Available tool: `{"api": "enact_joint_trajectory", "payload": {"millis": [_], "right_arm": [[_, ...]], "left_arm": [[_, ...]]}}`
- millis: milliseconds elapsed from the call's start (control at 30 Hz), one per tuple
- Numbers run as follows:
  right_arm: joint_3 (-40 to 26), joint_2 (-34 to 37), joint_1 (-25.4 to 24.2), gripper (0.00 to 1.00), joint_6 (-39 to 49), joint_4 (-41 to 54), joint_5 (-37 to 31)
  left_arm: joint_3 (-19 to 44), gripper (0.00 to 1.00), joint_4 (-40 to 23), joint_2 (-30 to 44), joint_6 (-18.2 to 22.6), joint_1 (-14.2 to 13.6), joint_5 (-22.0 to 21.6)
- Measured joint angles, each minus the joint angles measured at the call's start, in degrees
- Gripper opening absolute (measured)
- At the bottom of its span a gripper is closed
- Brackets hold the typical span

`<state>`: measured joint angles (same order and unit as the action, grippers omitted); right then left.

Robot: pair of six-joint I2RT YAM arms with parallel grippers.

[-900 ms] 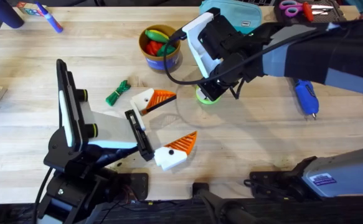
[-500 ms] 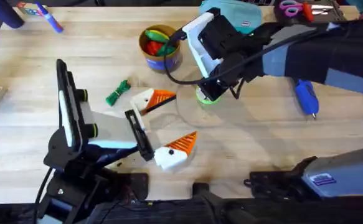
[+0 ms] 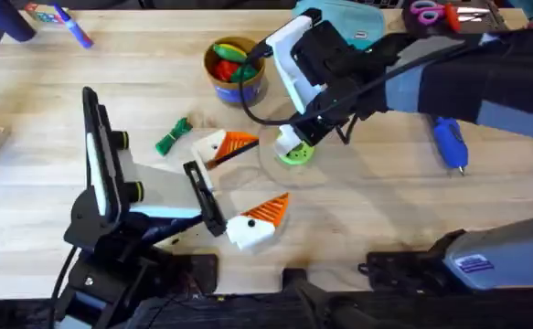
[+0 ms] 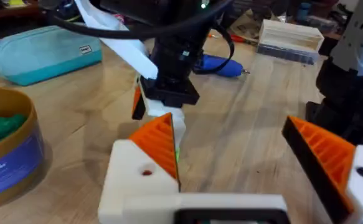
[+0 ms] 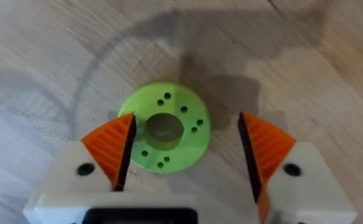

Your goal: Pick up the gripper from the table and insert it into the empty holder that is missing its gripper. Then pick up a screw, insert it into the mounting hole, and use the screwdriver to tighten it. Finally, clean up the table by picking up the vegetable and placing it into the bucket.

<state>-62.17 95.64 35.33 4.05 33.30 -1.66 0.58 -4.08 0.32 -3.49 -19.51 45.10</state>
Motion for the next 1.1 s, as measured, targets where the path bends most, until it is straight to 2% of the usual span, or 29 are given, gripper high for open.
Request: {"api": "enact_joint_trajectory", "payload": {"millis": [267,433,667,767,867,1100], "right_arm": [[0.00,0.00,-1.95,0.905,0.01,-1.14,0.09],[0.00,-0.50,-4.26,0.902,-0.01,-0.15,3.31],[-0.02,-7.36,-3.77,0.915,1.07,3.46,6.89],[-0.02,-8.12,-2.48,0.914,2.20,4.99,8.53],[-0.02,-6.85,-1.04,0.883,2.80,5.28,9.34],[-0.02,-3.05,1.51,0.732,3.55,5.33,9.92]], "left_arm": [[0.00,0.992,0.00,-0.01,0.00,0.00,-0.07],[0.00,0.992,0.00,-0.02,0.02,0.00,-0.07],[0.00,0.992,0.00,0.00,0.00,0.00,-0.09],[0.00,0.992,0.00,0.00,0.02,0.00,-0.11],[0.00,0.992,0.00,0.00,0.00,0.00,-0.11],[0.00,0.992,0.00,0.00,0.00,0.00,-0.22]]}}
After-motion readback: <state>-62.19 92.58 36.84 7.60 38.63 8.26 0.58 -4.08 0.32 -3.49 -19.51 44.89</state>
